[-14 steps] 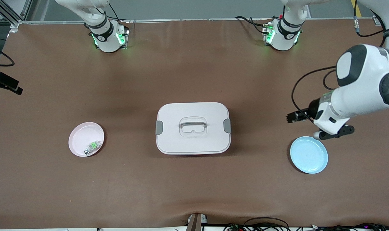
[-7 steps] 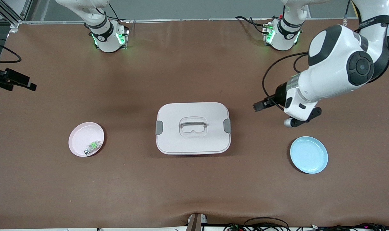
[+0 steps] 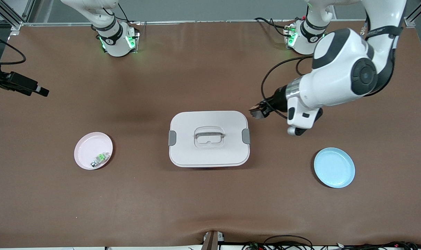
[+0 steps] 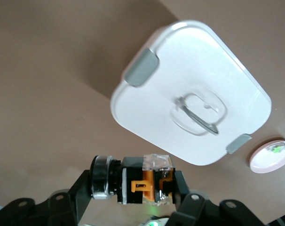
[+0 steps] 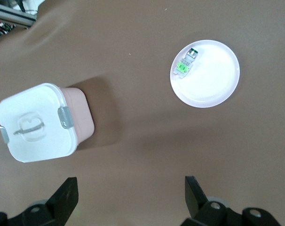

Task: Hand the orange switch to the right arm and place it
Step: 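Lift the orange switch with the left gripper toward the white box, then carry the switch above the box while the right gripper reaches it, then grasp the switch with the right gripper and open the left gripper, then carry the switch to the white plate while the left gripper withdraws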

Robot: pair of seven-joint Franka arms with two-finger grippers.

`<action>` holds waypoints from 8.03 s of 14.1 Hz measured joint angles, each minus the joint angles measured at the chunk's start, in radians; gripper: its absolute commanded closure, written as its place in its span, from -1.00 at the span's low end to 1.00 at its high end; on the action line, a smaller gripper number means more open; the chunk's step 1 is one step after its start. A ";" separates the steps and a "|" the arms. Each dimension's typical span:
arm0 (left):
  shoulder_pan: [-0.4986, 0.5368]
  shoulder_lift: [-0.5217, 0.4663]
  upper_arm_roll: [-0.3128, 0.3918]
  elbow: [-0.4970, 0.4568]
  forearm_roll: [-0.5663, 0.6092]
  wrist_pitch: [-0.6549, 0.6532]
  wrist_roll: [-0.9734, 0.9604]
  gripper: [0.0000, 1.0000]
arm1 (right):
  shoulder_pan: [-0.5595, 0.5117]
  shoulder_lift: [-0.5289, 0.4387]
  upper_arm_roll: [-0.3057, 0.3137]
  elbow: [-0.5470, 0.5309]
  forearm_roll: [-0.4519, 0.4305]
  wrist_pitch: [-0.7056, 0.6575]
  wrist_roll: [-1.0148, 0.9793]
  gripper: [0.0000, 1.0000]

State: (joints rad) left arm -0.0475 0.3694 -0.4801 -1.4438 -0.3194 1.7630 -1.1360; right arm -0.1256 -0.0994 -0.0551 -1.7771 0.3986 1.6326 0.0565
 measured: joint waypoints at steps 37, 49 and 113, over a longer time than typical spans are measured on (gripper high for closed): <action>-0.267 0.147 0.005 0.133 0.000 0.226 -0.519 0.88 | 0.508 -0.067 0.425 -0.553 0.141 1.310 0.952 -1.00; -0.269 0.151 0.005 0.133 0.000 0.231 -0.519 0.88 | 0.567 0.086 0.423 -0.474 0.005 1.440 0.952 -1.00; -0.136 0.104 0.026 0.158 0.245 0.120 -0.439 -1.00 | 0.465 0.343 0.411 -0.227 -0.462 1.032 0.589 1.00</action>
State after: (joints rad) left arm -0.1839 0.4737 -0.4540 -1.2856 -0.0744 1.8832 -1.5754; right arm 0.3395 0.2441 0.3556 -2.0045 -0.0633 2.6641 0.6455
